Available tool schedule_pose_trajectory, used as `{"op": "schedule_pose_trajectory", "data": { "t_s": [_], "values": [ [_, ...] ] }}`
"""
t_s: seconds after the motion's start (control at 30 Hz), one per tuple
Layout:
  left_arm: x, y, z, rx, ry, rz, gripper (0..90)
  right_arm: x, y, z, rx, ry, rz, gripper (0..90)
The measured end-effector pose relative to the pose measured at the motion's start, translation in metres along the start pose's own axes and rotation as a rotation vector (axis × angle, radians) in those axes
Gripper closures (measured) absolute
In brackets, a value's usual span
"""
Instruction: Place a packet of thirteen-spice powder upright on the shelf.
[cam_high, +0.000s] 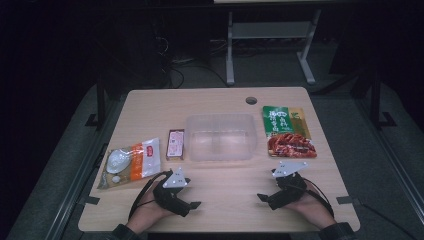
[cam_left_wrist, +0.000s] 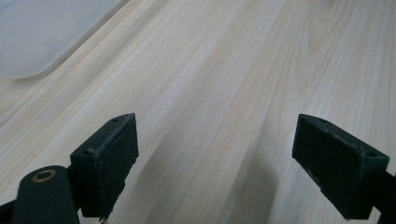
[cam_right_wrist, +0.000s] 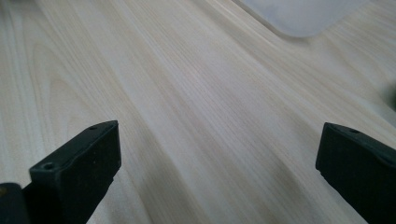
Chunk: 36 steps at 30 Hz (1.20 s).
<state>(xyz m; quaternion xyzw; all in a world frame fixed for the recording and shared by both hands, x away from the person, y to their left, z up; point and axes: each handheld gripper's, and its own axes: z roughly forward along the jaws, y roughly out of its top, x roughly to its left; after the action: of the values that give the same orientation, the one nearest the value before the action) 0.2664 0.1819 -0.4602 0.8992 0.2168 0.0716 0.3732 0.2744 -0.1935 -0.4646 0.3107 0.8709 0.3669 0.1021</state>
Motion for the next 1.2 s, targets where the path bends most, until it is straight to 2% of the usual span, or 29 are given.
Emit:
{"op": "schedule_pose_trajectory", "data": {
  "t_s": [0.17,0.23,0.27,0.5,0.63,0.7,0.8,0.97,1.0,1.07,1.1,1.2],
  "values": [
    [0.001,0.0,-0.001,0.0,0.001,-0.013,13.9,0.0,0.001,-0.001,0.003,0.015,-0.001,1.1],
    [0.001,0.0,-0.003,0.003,0.004,-0.017,14.0,-0.003,0.002,-0.002,0.014,0.059,0.008,10.7],
    [0.001,0.0,-0.004,-0.001,0.008,-0.026,13.9,-0.004,0.003,-0.003,0.019,0.083,0.021,12.1],
    [0.005,0.0,-0.013,-0.001,0.009,-0.076,15.1,-0.002,0.004,-0.003,0.041,0.118,0.018,14.1],
    [0.009,0.0,-0.018,-0.001,0.021,-0.096,15.4,0.0,0.004,-0.001,0.045,0.099,0.009,13.4],
    [0.013,0.001,-0.024,-0.009,0.034,-0.125,15.4,0.001,0.003,-0.001,0.033,0.088,0.007,13.3],
    [0.018,0.001,-0.03,-0.003,0.048,-0.12,16.6,0.001,0.003,0.0,0.031,0.091,0.006,13.3],
    [0.024,0.003,-0.037,-0.006,0.068,-0.149,20.6,0.001,0.003,0.001,0.03,0.092,0.004,13.3],
    [0.027,0.005,-0.041,-0.01,0.074,-0.163,22.1,0.0,0.003,0.001,0.028,0.087,0.01,12.6],
    [0.03,0.007,-0.046,-0.008,0.084,-0.166,25.7,0.0,0.003,0.001,0.028,0.083,0.011,12.5],
    [0.032,0.008,-0.049,-0.012,0.088,-0.185,28.7,0.0,0.003,0.001,0.028,0.084,0.012,12.5],
    [0.037,0.011,-0.056,-0.013,0.106,-0.189,37.4,0.0,0.003,0.001,0.027,0.081,0.011,12.2]
  ]
}}
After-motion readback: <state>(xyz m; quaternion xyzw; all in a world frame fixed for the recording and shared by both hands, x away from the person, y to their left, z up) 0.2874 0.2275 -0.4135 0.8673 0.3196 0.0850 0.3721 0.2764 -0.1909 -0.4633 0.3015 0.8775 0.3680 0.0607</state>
